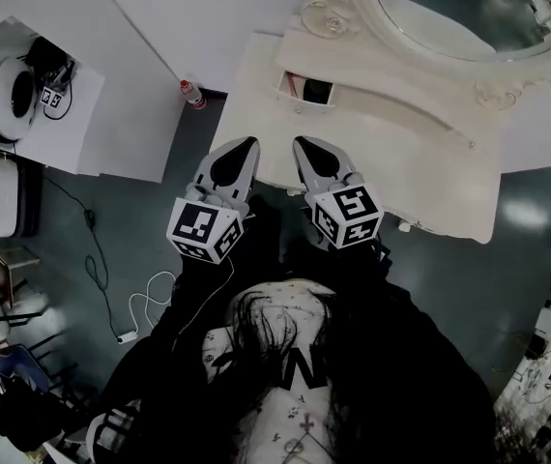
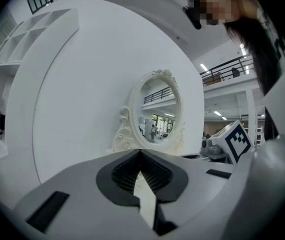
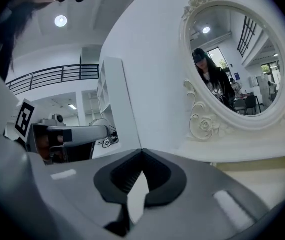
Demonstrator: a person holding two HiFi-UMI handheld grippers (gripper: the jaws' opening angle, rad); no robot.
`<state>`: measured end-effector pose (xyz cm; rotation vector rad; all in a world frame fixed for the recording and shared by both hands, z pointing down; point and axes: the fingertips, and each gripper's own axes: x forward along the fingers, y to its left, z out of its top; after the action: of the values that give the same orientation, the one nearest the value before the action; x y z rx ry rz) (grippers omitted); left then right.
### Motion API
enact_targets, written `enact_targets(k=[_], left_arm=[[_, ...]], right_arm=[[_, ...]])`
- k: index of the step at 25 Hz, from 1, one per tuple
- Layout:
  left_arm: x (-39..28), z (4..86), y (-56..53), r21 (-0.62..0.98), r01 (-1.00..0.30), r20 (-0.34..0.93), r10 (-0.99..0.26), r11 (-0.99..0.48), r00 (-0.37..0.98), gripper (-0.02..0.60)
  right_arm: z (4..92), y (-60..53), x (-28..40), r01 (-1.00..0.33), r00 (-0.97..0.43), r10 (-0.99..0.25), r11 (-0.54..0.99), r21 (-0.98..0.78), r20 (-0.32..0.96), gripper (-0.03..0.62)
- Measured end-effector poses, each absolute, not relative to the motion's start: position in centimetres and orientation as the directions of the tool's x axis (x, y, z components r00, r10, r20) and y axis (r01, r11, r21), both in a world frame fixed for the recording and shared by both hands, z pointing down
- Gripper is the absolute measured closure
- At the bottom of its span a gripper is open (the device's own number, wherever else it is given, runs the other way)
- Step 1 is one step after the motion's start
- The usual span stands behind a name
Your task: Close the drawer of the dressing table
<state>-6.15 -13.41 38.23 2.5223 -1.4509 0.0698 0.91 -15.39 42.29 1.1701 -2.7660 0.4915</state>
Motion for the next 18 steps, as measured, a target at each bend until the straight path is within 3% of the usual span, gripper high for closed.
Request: enact_targets(k=[18], left_arm=[[-8.5, 38.2, -23.3, 0.199, -0.700, 0.140, -0.687, -0.686, 0.713, 0.581]], right_arm=[[48.1, -23.5, -0.4, -0.890, -0.456, -0.804, 0.411, -0.198, 0.381, 0.586]])
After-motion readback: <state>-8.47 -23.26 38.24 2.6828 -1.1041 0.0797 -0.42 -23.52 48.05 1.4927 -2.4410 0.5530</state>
